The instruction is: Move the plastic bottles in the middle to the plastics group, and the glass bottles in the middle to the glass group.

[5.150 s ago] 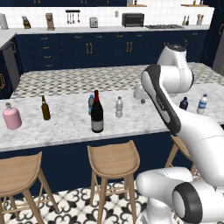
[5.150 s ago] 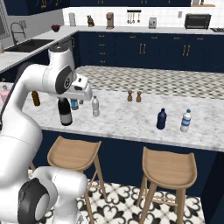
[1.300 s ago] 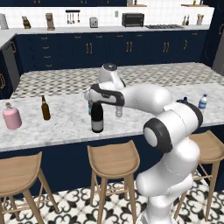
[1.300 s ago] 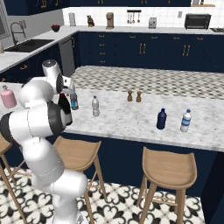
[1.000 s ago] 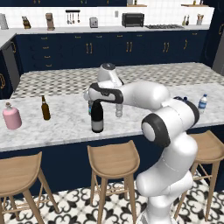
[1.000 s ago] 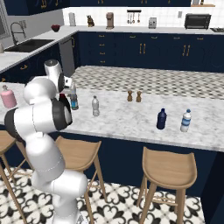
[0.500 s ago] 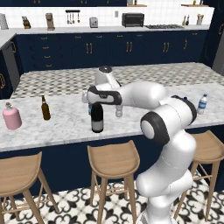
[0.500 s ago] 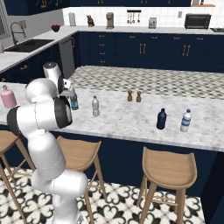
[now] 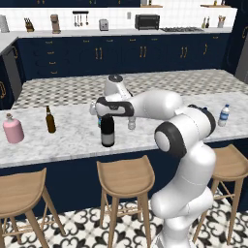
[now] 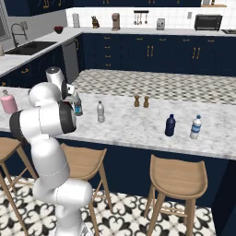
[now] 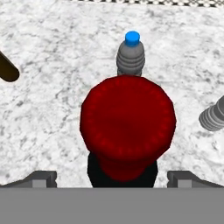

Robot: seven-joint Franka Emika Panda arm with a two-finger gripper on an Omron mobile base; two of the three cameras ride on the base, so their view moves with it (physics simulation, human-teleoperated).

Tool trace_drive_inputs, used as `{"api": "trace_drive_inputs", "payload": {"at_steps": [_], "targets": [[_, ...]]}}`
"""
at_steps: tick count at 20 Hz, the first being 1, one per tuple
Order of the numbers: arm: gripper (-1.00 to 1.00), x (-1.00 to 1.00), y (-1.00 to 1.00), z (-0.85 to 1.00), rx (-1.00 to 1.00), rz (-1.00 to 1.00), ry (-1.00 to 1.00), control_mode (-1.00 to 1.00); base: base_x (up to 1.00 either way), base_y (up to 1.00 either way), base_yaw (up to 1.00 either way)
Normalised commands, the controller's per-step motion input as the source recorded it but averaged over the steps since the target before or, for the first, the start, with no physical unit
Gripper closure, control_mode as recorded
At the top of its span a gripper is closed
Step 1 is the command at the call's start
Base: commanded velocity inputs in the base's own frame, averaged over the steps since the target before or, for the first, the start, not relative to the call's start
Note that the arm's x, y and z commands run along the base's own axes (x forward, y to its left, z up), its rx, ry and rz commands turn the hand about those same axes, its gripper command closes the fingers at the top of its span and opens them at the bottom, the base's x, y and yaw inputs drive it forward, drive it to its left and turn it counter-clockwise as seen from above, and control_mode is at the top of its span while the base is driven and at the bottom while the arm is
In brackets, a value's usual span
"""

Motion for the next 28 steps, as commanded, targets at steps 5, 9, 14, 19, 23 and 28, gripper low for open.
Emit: {"api": "trace_drive_inputs", "payload": {"at_steps": [5, 9, 14, 19, 23, 28], "targets": [[-1.00, 0.08, -0.01, -0.04, 0.00, 0.00, 0.00, -1.00, 0.00, 0.00, 0.00], [-1.00, 0.12, 0.00, -0.11, 0.00, 0.00, 0.00, -1.00, 0.00, 0.00, 0.00], [-1.00, 0.04, 0.00, -0.04, 0.00, 0.00, 0.00, -1.00, 0.00, 0.00, 0.00], [-1.00, 0.01, 0.00, 0.00, 0.00, 0.00, -0.07, -1.00, 0.00, 0.00, 0.00], [-1.00, 0.06, 0.00, -0.03, 0.00, 0.00, -0.08, -1.00, 0.00, 0.00, 0.00], [-1.00, 0.06, 0.00, -0.06, 0.00, 0.00, -0.06, -1.00, 0.00, 0.00, 0.00]]}}
